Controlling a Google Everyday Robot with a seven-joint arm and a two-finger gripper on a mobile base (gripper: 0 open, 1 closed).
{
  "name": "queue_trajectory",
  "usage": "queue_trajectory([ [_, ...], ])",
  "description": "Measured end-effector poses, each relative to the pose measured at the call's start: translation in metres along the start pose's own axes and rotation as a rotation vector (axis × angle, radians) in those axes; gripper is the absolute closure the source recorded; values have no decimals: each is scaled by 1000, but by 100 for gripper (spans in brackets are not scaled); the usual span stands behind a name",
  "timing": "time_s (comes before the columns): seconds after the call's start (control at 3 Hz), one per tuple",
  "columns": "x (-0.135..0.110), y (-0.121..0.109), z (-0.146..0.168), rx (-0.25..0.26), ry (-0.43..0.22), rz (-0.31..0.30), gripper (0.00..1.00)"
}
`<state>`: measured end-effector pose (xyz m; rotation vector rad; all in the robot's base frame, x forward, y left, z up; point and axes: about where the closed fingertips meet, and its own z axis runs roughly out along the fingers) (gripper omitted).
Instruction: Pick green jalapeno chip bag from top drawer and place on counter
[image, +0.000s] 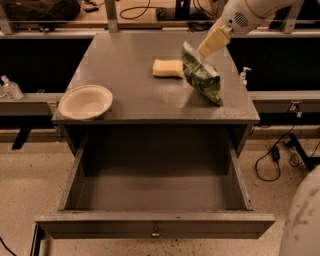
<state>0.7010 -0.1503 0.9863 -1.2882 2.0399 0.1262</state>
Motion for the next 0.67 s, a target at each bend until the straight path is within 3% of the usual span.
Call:
queue_trajectory([
  [0.33,0,1,2,-4,1,-1,0],
  [0.67,0,1,2,-4,1,-1,0],
])
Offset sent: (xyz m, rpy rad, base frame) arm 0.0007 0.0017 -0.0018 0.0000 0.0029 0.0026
